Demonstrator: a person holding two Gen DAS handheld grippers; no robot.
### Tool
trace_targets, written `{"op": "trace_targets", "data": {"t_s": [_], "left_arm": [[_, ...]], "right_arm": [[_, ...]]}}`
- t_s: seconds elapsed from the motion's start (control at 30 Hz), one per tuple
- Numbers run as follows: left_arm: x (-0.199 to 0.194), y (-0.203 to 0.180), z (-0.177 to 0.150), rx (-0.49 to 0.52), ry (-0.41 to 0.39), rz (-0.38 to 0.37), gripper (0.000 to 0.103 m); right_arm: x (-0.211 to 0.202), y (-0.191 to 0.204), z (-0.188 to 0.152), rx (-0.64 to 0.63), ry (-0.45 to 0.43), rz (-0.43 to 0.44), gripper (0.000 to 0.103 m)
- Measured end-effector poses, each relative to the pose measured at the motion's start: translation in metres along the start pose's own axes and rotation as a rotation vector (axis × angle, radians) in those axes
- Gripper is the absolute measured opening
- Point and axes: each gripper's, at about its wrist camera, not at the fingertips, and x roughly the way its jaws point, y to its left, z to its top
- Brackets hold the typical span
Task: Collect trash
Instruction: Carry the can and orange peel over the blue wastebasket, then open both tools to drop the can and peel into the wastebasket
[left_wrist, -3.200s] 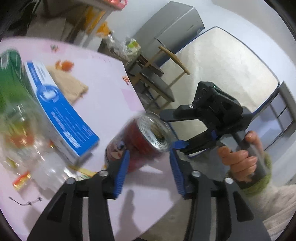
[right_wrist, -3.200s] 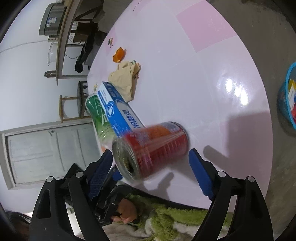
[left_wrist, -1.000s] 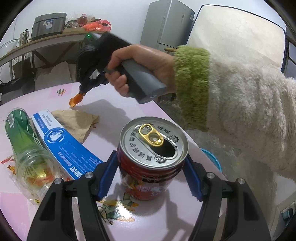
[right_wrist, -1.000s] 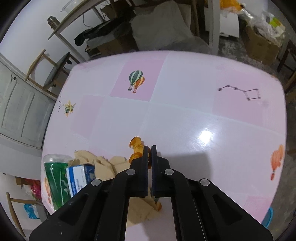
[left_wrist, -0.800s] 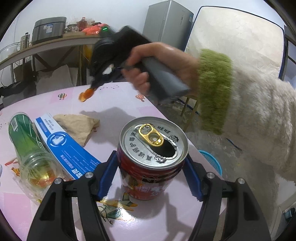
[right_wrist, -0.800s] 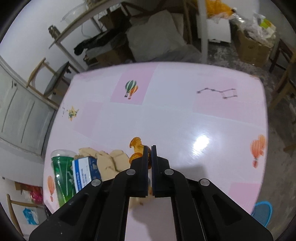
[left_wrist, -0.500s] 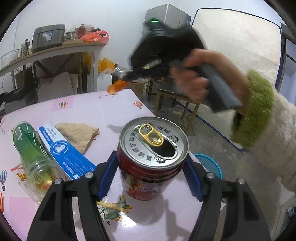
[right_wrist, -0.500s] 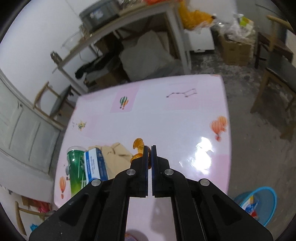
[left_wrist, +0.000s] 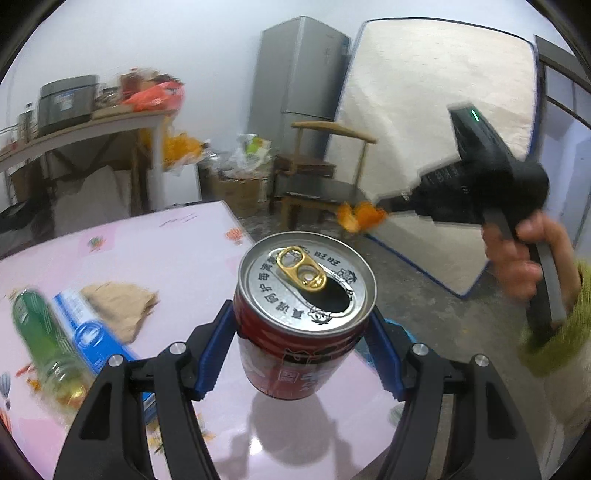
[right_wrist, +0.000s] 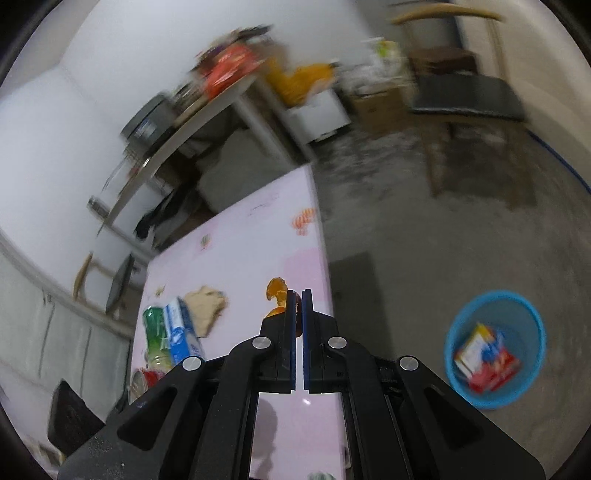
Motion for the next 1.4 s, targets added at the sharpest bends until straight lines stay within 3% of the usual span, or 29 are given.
{"op": "trace_targets", "data": {"t_s": [0.1,0.3,0.4,0.5,0.6,0.63,0.7,0.73,0.87,1.07,1.23,1.4], "left_arm": [[0.018,-0.024,0.018,0.042,0.030,-0.083,0.066],[0.098,-0.075,0.049,0.050,0.225,-0.298,0.066],[0.144,-0.096,0.049,0.012,0.341,-0.362,0.066],[0.192,-0.121,0.047,0.001,0.420,-0.364,0.067],[0.237,-0.148,0.042,0.009,0.477,-0.382,0.068],[0.249,-0.152,0.040,0.004,0.500,-0.377,0.073],[0.261,-0.155,0.038,-0.014,0.527,-0.349,0.077],[0.264,-0.152,0.038,-0.036,0.531,-0.334,0.077],[0.246,-0.132,0.046,-0.064,0.484,-0.336,0.081],[0.201,-0.094,0.059,-0.106,0.407,-0.309,0.082],[0.140,-0.066,0.057,-0.130,0.333,-0.282,0.083],[0.056,-0.025,0.047,-0.108,0.220,-0.192,0.084]], "right_arm": [[-0.025,-0.038,-0.017,0.078,-0.041,-0.066,0.001],[-0.040,-0.133,-0.063,0.282,-0.044,-0.194,0.002],[-0.028,-0.167,-0.076,0.356,-0.013,-0.225,0.002],[-0.014,-0.203,-0.083,0.424,0.001,-0.231,0.002],[0.000,-0.241,-0.082,0.491,-0.011,-0.245,0.010],[0.005,-0.249,-0.082,0.506,-0.014,-0.262,0.025],[0.015,-0.266,-0.083,0.524,-0.030,-0.309,0.046],[0.017,-0.273,-0.087,0.531,-0.031,-0.322,0.046],[0.025,-0.285,-0.100,0.572,-0.026,-0.317,0.046],[0.015,-0.267,-0.109,0.545,-0.039,-0.302,0.048],[-0.005,-0.229,-0.101,0.449,-0.085,-0.274,0.059],[-0.021,-0.166,-0.086,0.293,-0.108,-0.192,0.064]]}}
